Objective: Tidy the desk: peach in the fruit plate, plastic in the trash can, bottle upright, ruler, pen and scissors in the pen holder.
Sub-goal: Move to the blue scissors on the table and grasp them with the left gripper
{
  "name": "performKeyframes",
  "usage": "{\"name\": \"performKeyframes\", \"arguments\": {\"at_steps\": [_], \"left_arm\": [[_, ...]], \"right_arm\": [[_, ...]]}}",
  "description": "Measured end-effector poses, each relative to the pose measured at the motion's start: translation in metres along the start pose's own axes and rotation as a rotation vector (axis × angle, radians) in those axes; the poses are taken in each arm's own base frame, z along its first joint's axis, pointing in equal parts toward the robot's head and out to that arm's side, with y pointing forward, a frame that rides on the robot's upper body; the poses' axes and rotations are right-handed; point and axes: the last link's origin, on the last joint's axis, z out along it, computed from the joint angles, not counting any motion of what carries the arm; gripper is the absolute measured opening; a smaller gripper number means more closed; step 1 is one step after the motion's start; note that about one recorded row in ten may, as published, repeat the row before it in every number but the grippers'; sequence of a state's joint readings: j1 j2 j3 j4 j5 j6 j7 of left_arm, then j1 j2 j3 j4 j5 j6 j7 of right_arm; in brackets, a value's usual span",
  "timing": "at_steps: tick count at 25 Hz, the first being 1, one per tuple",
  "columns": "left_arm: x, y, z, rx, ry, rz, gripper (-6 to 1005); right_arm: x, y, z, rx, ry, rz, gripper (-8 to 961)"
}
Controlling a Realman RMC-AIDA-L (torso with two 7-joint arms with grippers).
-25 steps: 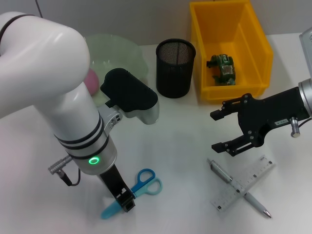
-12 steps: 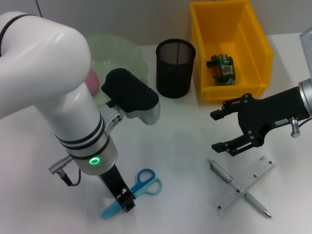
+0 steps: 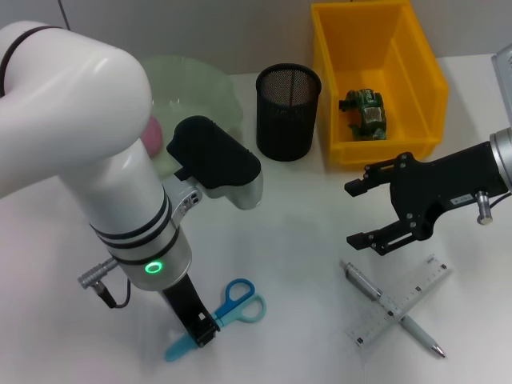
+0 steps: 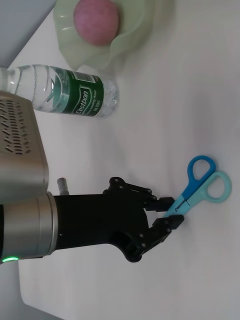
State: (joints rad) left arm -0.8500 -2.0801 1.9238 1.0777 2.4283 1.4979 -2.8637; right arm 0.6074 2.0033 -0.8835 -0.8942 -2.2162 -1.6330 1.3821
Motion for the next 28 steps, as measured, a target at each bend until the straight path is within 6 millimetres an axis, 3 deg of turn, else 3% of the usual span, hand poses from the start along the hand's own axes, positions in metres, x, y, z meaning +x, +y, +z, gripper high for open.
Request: {"name": "performKeyframes", "arguments": {"at_steps": [8,28], "left_arm": [[0.001,0.000,-0.005,-0.013,0.017,-0.010,217],[0.002,-0.007,-0.018,-0.098,0.089,-0.050,210]], "right_arm": [[-0.001,0.000,-0.001,0.002,0.000,-0.003,817],[0.000,0.000,-0.005,0.013,-0.013,0.007,817]]}}
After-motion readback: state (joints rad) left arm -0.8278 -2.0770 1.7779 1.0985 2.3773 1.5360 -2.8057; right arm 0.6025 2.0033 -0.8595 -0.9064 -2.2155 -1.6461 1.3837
